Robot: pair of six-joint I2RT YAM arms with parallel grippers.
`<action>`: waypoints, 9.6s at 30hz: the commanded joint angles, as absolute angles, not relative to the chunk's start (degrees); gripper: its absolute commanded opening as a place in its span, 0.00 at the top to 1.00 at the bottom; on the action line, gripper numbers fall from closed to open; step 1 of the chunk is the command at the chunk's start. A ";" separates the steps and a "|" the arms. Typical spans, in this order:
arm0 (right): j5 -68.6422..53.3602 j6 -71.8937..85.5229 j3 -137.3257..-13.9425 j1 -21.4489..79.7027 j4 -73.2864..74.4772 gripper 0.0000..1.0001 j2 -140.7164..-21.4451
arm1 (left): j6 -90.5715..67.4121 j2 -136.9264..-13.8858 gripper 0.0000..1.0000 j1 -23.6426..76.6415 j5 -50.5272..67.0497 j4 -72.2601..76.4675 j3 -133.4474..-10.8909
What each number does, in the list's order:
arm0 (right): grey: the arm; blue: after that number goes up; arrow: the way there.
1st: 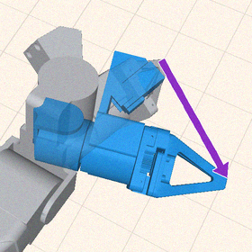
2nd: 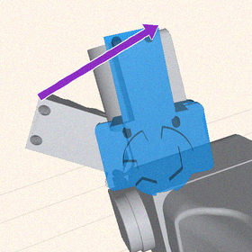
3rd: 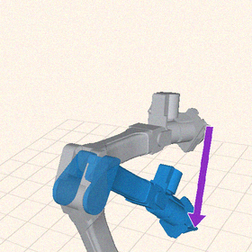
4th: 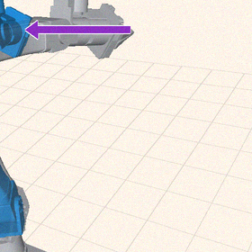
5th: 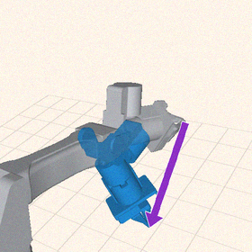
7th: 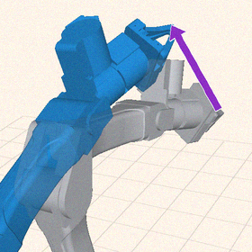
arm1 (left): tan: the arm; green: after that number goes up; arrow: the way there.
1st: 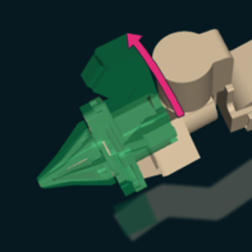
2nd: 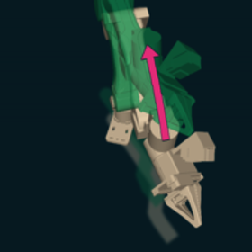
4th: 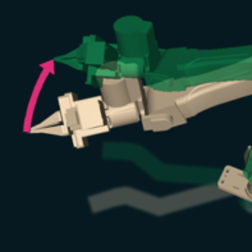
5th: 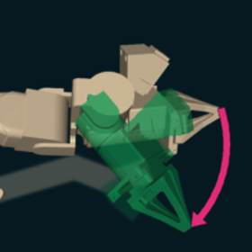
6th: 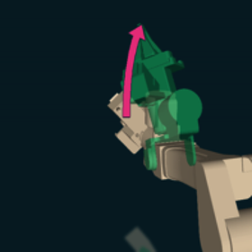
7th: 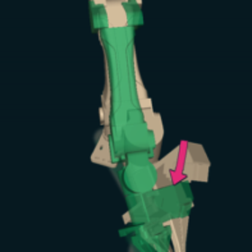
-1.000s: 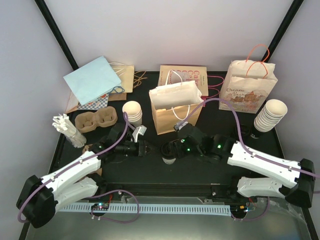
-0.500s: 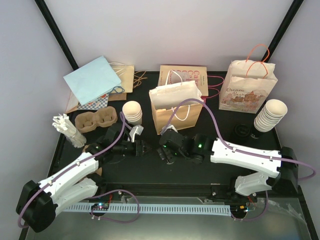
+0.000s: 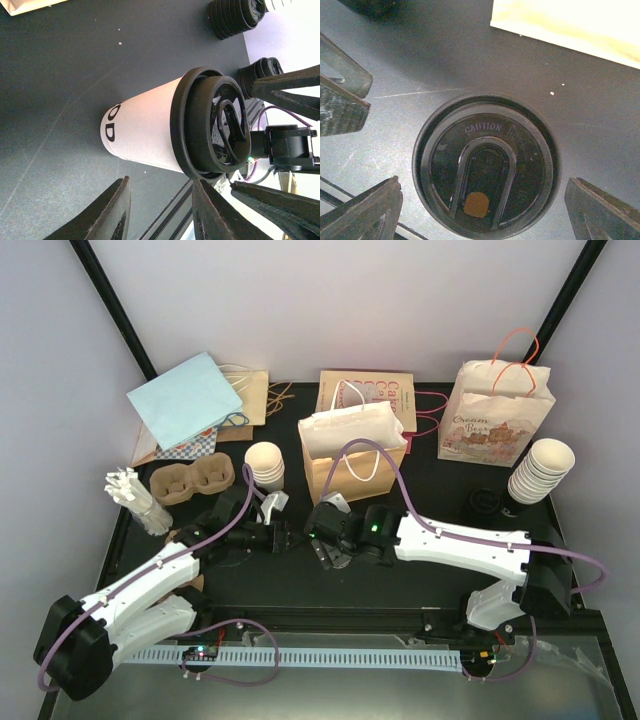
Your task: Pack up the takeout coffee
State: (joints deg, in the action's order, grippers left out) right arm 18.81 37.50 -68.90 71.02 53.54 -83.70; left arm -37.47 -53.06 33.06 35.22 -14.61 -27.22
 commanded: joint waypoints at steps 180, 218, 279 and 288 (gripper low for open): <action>6.47 27.19 -50.61 72.07 41.72 0.18 -67.86 | -37.50 -69.94 0.57 44.54 35.90 -10.19 -35.15; 13.08 32.35 -57.38 74.86 47.75 0.03 -71.45 | -38.55 -66.75 0.51 45.53 35.12 -11.59 -37.82; 16.43 39.90 -63.71 75.66 54.74 0.19 -81.53 | -38.67 -54.67 0.43 41.59 26.55 -18.22 -35.60; 16.51 39.68 -64.10 75.67 55.27 0.25 -81.33 | -38.40 -54.76 0.43 41.53 26.49 -18.49 -35.60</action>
State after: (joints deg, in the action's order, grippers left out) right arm 15.27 39.35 -62.78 75.24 54.06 -81.08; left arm -39.16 -55.22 42.00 27.16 -17.67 -35.42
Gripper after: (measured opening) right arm 0.760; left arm 0.572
